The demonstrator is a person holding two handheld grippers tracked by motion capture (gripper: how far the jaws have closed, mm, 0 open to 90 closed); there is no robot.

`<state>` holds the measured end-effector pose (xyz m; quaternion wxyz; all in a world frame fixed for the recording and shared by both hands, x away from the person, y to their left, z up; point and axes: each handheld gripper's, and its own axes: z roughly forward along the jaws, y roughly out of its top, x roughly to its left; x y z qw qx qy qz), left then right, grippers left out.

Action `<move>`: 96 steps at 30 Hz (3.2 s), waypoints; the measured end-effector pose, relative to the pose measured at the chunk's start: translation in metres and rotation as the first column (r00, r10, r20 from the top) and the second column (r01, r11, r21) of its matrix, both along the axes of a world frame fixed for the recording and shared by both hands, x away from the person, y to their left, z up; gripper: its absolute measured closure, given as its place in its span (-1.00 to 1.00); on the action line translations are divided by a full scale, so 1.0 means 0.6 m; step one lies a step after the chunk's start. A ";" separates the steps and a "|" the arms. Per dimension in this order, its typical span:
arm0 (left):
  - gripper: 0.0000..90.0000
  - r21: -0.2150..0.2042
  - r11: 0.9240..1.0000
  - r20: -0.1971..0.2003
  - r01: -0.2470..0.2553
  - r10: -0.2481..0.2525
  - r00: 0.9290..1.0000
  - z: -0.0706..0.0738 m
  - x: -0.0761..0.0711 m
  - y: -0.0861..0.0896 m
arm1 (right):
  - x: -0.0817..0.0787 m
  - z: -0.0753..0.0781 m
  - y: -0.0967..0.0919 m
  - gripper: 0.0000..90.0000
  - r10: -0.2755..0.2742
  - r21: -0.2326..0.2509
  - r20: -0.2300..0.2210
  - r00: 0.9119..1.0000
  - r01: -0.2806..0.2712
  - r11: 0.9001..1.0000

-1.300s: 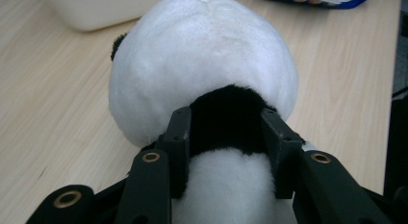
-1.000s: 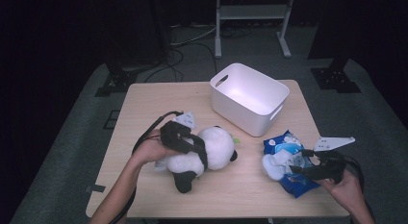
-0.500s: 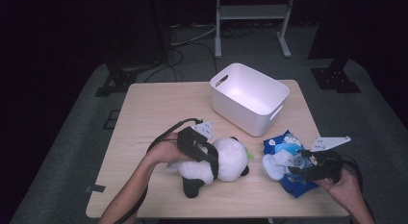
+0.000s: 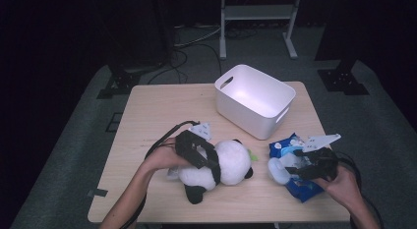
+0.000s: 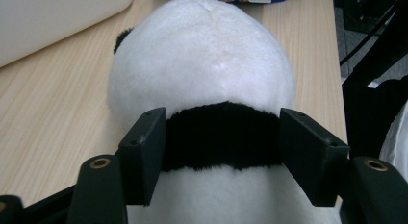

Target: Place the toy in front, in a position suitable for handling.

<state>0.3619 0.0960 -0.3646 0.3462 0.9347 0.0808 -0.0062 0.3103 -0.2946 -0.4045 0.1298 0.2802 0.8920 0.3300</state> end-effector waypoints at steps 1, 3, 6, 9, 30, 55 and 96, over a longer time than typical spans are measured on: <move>-0.30 -0.008 1.000 -0.004 -0.008 0.008 1.000 0.002 -0.001 0.003 | 0.002 0.000 0.003 -0.29 0.005 -0.006 -0.001 1.000 -0.005 1.000; -0.36 -0.028 0.999 -0.005 -0.022 0.022 1.000 0.005 -0.004 0.012 | 0.010 -0.003 0.013 -0.12 0.019 -0.050 -0.001 1.000 -0.019 0.999; -0.40 -0.048 0.998 0.007 -0.042 0.042 0.999 0.012 -0.010 0.025 | 0.014 -0.004 0.016 0.03 0.021 -0.065 -0.002 1.000 -0.021 0.998; -0.41 -0.072 0.995 0.029 -0.062 0.064 0.998 0.020 -0.021 0.041 | 0.019 -0.005 0.021 0.28 0.020 -0.091 -0.001 1.000 -0.020 0.996; -0.65 -0.134 0.971 0.028 -0.197 0.202 0.979 0.011 -0.058 0.124 | 0.026 0.042 -0.006 0.94 -0.028 0.046 -0.035 0.999 0.030 0.999; -0.67 -0.156 0.959 0.008 -0.237 0.241 0.971 -0.009 -0.064 0.152 | 0.039 0.163 0.023 0.94 -0.008 0.148 -0.003 1.000 0.008 0.989; -0.66 -0.157 0.956 -0.003 -0.248 0.251 0.968 -0.029 -0.060 0.152 | 0.102 0.121 0.361 0.58 0.377 0.129 -0.085 0.922 -0.365 0.922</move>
